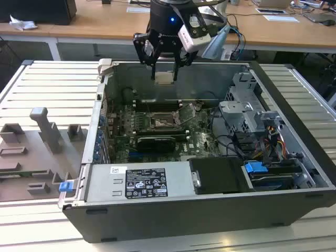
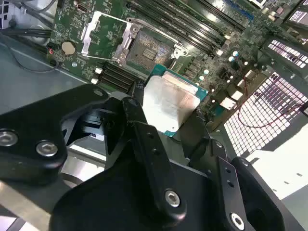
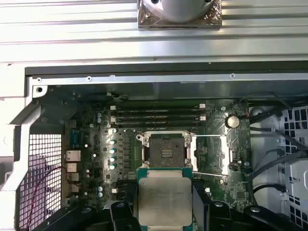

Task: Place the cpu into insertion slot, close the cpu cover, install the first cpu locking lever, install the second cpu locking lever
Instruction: 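Place the cpu into insertion slot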

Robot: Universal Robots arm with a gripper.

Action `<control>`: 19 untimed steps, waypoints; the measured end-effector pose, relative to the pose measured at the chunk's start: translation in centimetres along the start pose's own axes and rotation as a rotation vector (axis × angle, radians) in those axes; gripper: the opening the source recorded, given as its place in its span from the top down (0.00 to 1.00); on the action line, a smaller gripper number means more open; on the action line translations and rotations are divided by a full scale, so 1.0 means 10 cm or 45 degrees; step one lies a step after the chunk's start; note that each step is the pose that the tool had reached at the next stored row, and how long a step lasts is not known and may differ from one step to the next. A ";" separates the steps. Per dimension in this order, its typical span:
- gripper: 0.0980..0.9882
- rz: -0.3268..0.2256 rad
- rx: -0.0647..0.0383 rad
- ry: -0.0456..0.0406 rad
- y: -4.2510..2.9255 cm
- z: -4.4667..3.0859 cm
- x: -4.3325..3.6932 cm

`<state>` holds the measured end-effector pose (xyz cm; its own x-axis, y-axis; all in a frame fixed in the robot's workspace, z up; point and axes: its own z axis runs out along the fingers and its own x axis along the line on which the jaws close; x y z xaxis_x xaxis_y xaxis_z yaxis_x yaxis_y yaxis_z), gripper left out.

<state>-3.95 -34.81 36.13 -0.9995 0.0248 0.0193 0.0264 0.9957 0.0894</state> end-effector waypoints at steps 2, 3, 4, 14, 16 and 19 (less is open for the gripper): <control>0.50 0.002 0.000 0.000 0.000 0.000 0.000; 0.50 0.003 0.000 0.000 0.000 0.000 0.000; 0.50 0.019 0.000 -0.002 0.000 0.000 -0.001; 0.50 0.307 -0.006 -0.028 -0.001 0.010 0.000; 0.50 0.351 -0.007 -0.031 -0.001 0.011 0.000; 0.50 0.389 -0.007 -0.035 -0.001 0.011 0.000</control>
<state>-3.95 -34.81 36.02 -0.9453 0.3256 0.0193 0.3259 0.9412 0.0893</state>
